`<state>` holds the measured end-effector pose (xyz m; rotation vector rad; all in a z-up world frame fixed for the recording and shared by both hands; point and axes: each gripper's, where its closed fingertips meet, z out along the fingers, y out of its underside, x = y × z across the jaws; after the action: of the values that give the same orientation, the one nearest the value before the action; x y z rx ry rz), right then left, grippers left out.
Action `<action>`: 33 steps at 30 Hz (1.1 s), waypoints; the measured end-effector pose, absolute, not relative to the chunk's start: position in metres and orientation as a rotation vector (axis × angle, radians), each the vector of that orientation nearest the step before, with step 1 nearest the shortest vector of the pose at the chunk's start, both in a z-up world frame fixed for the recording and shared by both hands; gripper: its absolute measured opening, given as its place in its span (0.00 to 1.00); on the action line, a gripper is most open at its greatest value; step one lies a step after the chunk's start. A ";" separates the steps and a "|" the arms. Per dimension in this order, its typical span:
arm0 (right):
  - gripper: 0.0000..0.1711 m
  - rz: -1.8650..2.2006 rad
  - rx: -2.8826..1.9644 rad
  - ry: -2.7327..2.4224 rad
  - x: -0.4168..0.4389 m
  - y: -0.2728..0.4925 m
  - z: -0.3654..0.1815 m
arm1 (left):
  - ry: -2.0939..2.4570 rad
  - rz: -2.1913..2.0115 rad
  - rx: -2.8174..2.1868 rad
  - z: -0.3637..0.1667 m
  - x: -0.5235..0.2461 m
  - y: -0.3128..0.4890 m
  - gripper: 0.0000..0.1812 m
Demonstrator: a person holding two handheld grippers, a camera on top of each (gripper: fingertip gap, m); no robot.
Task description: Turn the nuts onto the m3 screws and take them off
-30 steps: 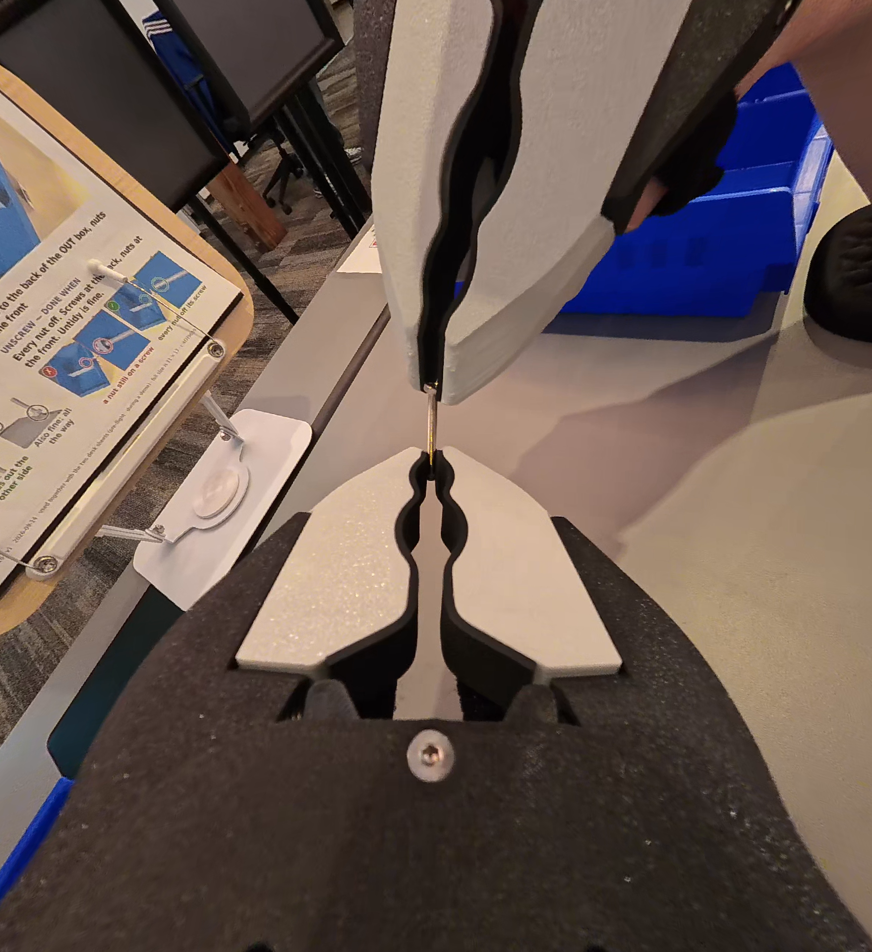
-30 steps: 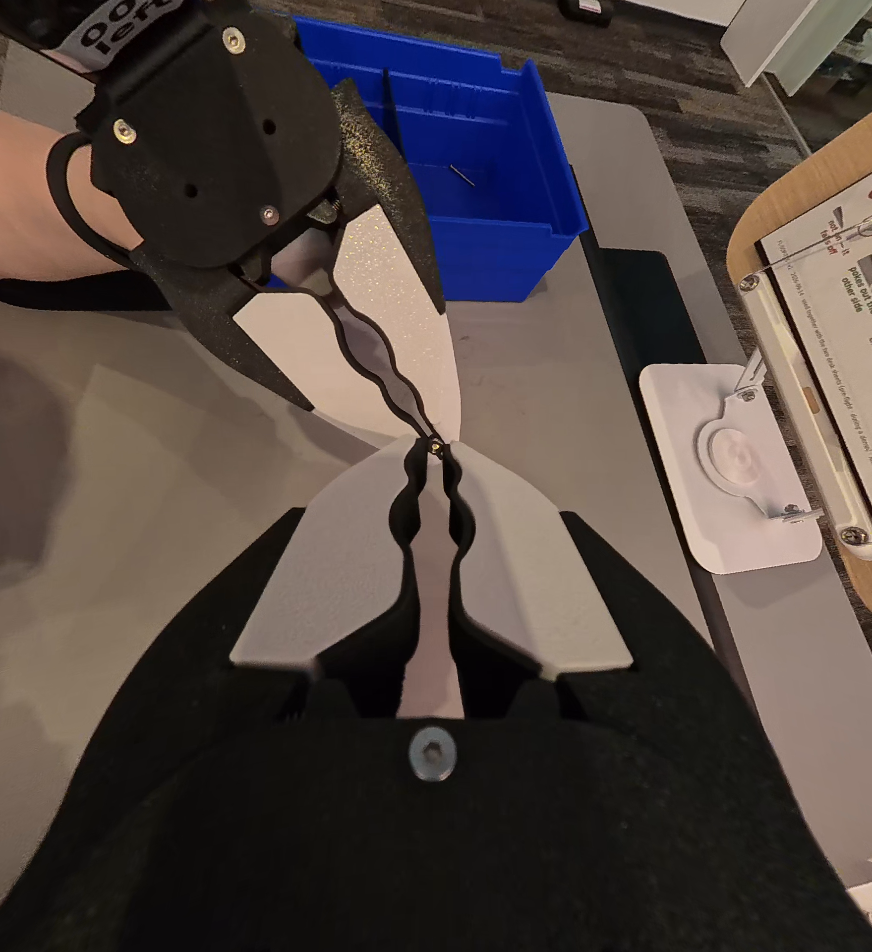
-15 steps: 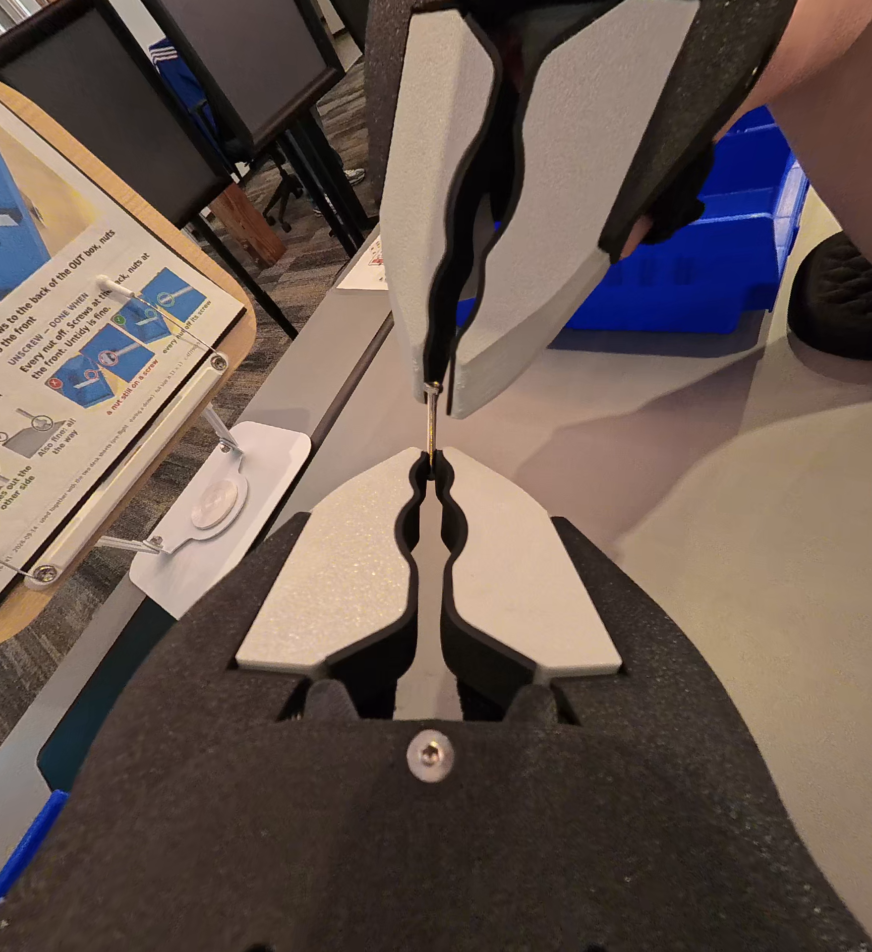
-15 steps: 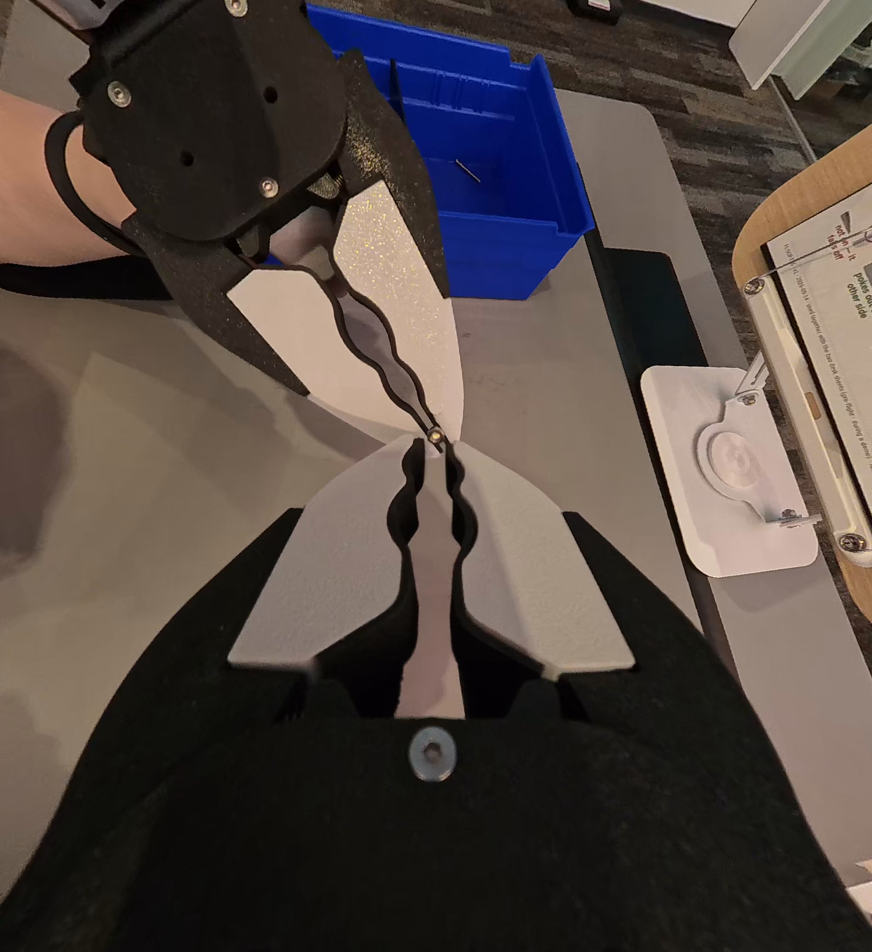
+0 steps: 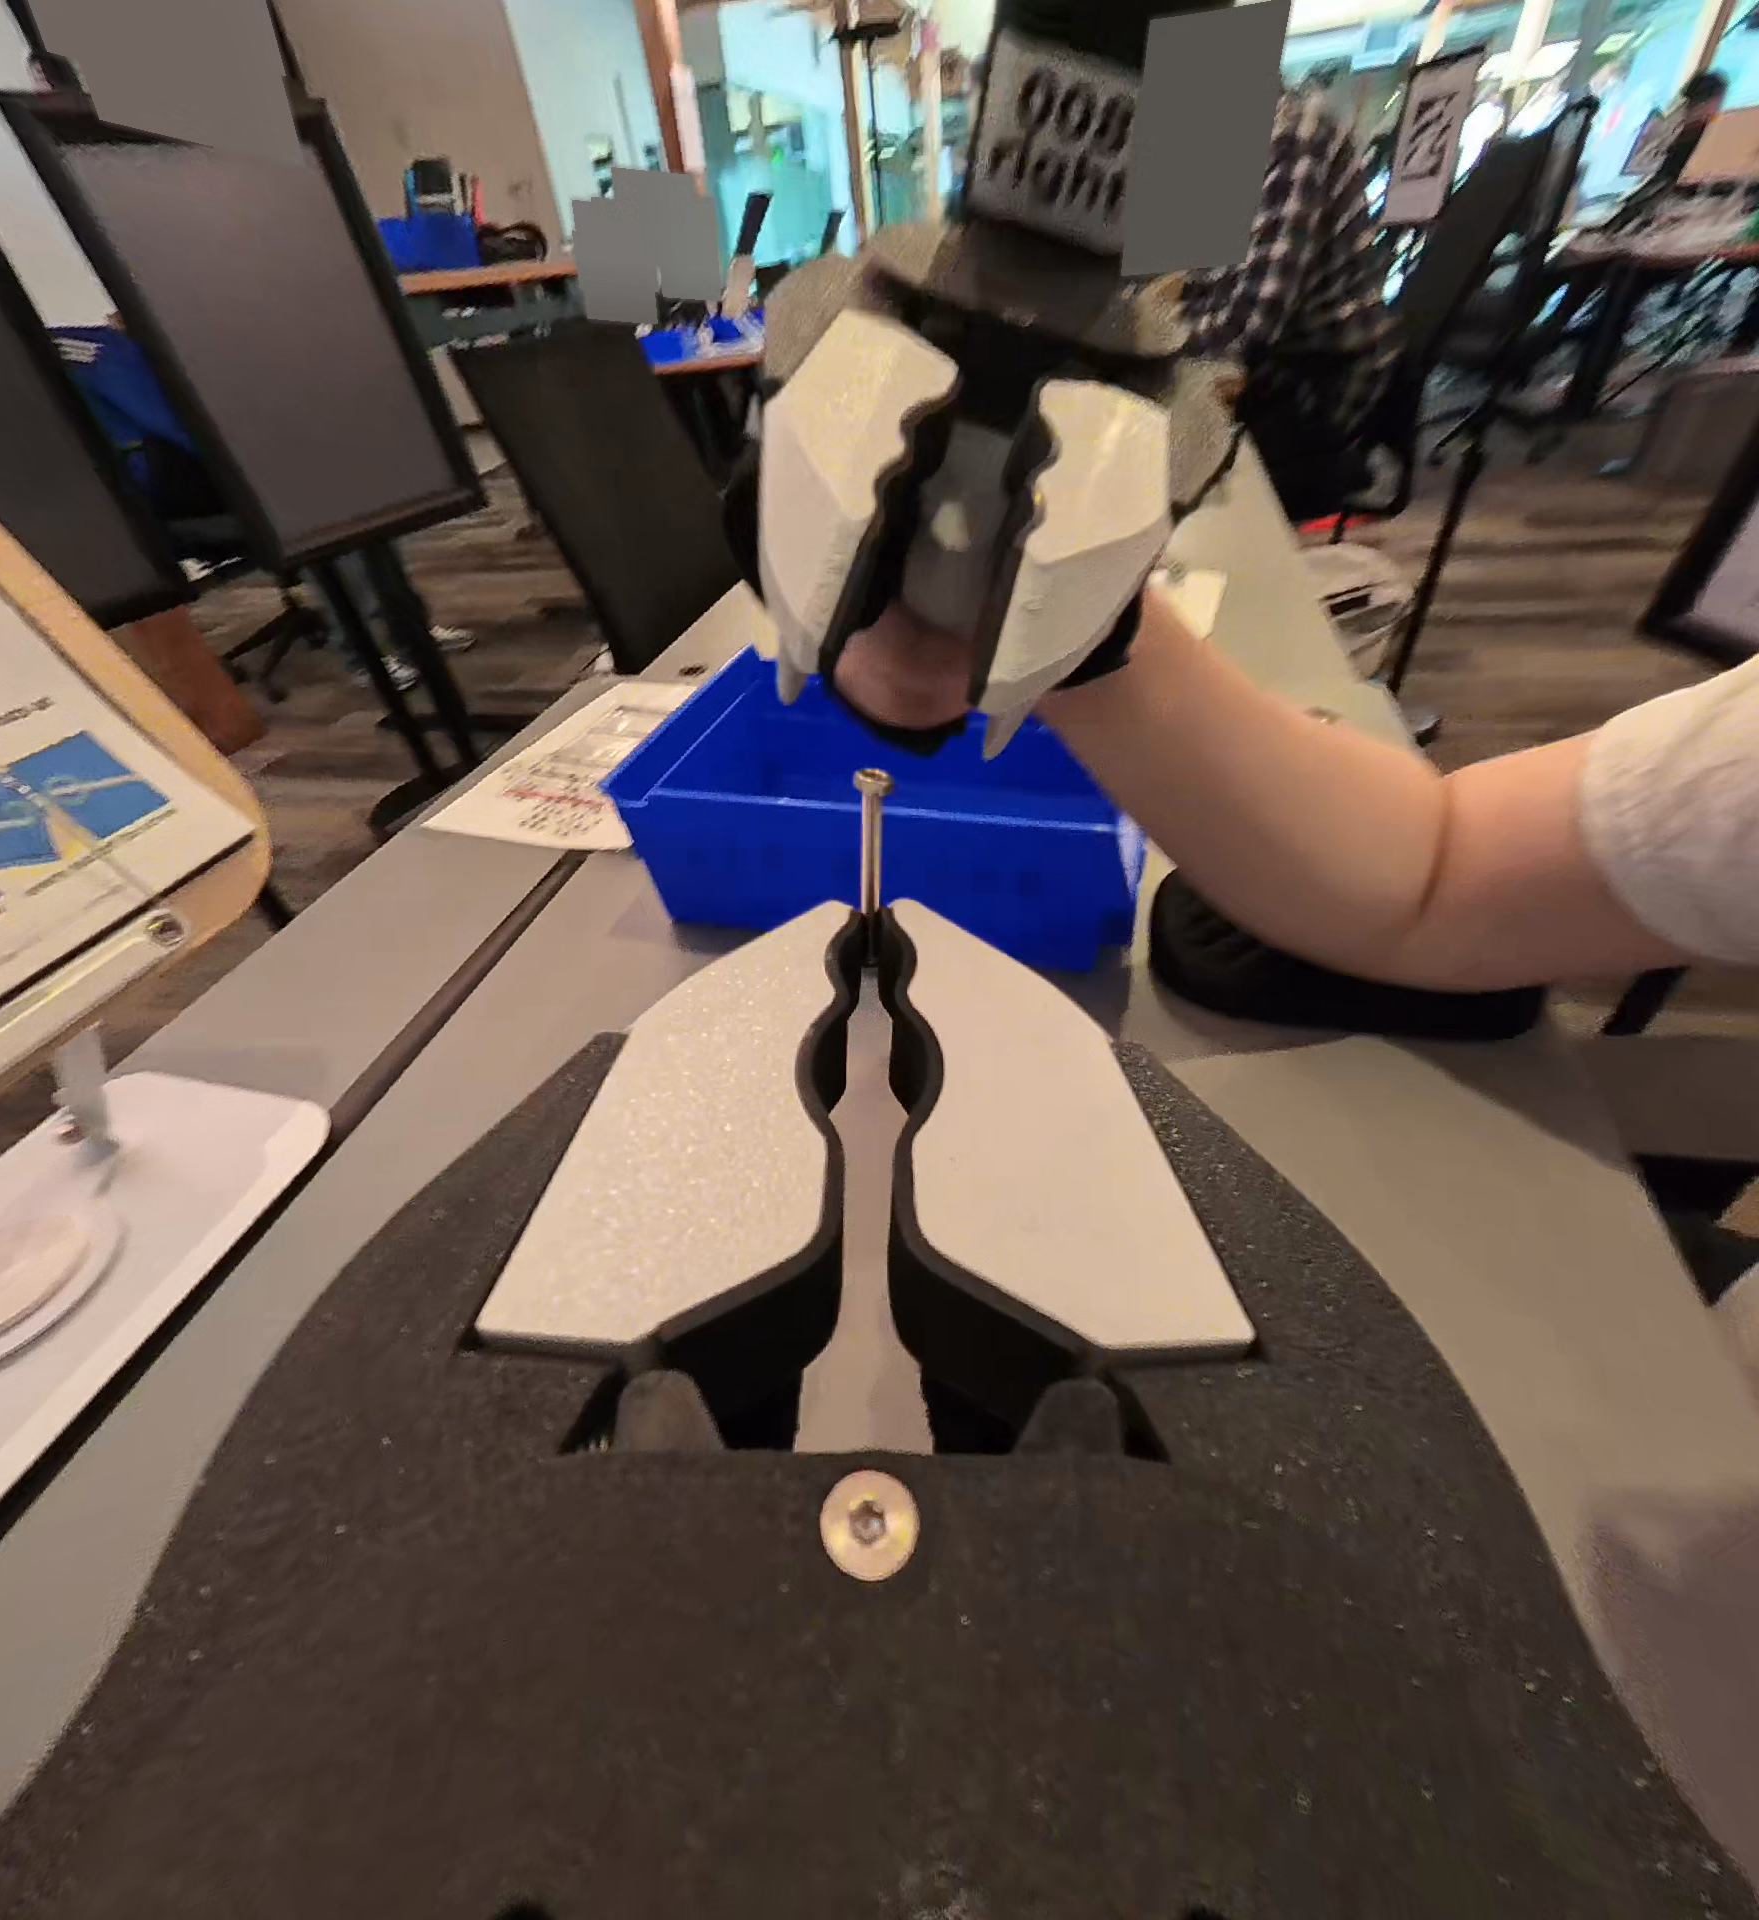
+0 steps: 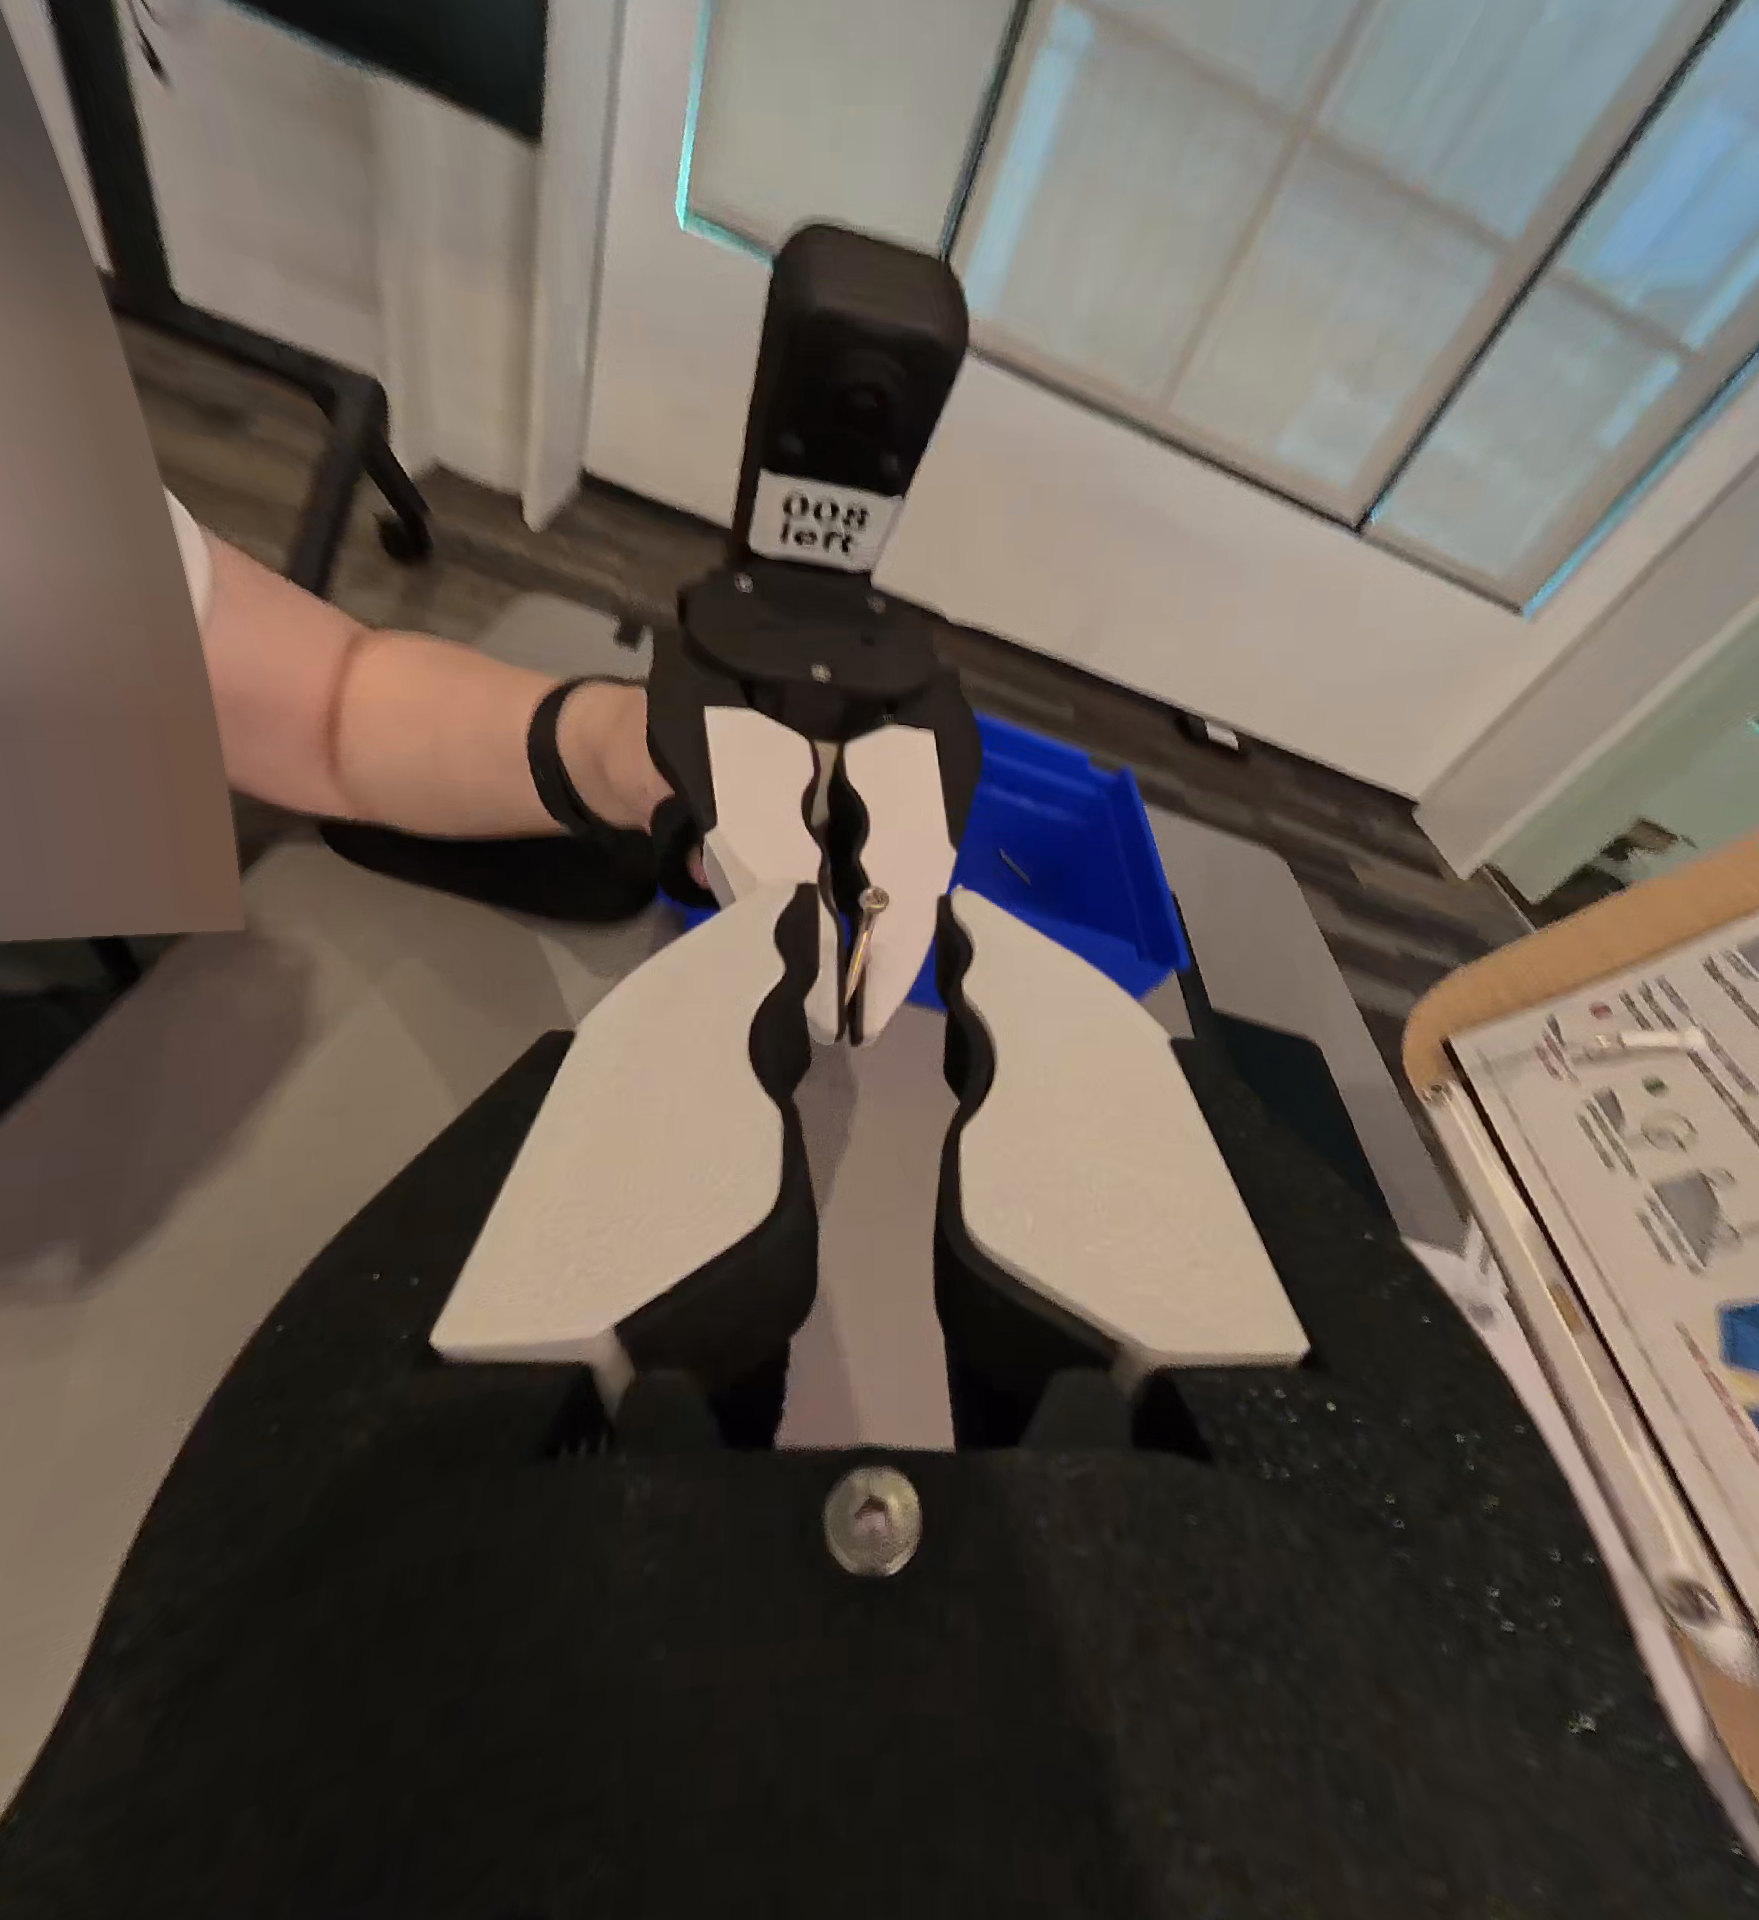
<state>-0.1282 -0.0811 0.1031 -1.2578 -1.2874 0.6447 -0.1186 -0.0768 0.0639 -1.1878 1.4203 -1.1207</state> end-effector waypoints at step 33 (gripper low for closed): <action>0.05 0.696 -1.130 -1.309 -0.144 -0.087 0.100 | 1.433 -1.177 -1.154 0.072 -0.119 -0.092 0.01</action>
<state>-0.1443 -0.0870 0.0998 -1.1295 -1.3091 0.6959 -0.1191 -0.0915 0.0722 -1.1538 1.4333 -1.1770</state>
